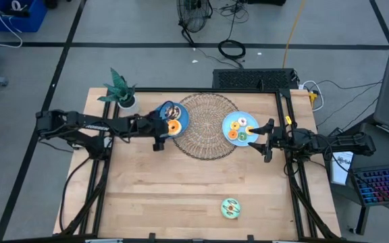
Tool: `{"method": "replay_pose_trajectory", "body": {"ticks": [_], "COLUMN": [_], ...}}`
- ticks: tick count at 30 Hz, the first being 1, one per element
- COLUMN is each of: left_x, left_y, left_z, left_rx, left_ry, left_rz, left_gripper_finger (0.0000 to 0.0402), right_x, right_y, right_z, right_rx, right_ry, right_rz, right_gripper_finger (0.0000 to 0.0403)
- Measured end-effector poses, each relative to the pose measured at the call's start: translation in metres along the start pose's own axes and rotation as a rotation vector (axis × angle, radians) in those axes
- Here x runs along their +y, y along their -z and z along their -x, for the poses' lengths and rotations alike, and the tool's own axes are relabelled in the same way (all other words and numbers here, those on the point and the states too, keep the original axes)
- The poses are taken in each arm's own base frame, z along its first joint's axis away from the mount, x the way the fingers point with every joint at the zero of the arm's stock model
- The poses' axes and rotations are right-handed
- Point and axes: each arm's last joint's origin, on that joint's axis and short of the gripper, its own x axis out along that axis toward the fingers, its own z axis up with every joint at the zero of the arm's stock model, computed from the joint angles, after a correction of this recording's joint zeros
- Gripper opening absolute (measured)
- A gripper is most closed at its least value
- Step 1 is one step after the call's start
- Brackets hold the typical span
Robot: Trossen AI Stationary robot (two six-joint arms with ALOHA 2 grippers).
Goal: Pick & Place donuts
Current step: Put the large white donut on the dark blue plate
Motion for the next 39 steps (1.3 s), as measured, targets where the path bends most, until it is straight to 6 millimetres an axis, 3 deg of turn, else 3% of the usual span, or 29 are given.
{"method": "replay_pose_trajectory", "body": {"ticks": [8,13,25,29,37,39], "left_x": [0.005,0.000,0.001,0.001,0.001,0.002], "left_y": [0.008,0.016,0.012,0.012,0.010,0.009], "left_z": [-0.008,-0.022,-0.027,-0.027,-0.028,-0.027], "left_rx": [0.062,0.131,0.086,0.084,0.063,0.056], "left_ry": [0.001,0.017,-0.014,-0.015,-0.022,-0.024], "left_rz": [-0.035,-0.136,-0.139,-0.106,-0.063,-0.049], "left_gripper_finger": [0.0252,0.0252,0.0243,0.0188,0.0028,0.0012], "right_x": [0.000,0.000,0.000,0.000,0.000,0.000], "right_y": [0.000,0.000,0.000,0.000,0.000,0.000], "right_z": [0.000,0.000,0.000,0.000,0.000,0.000], "right_rx": [0.000,0.000,0.000,0.000,0.000,0.000], "right_ry": [0.000,0.000,0.000,0.000,0.000,0.000], "right_rz": [0.000,0.004,0.016,0.016,0.016,0.016], "right_gripper_finger": [0.0273,0.0270,0.0271,0.0271,0.0274,0.0272]}}
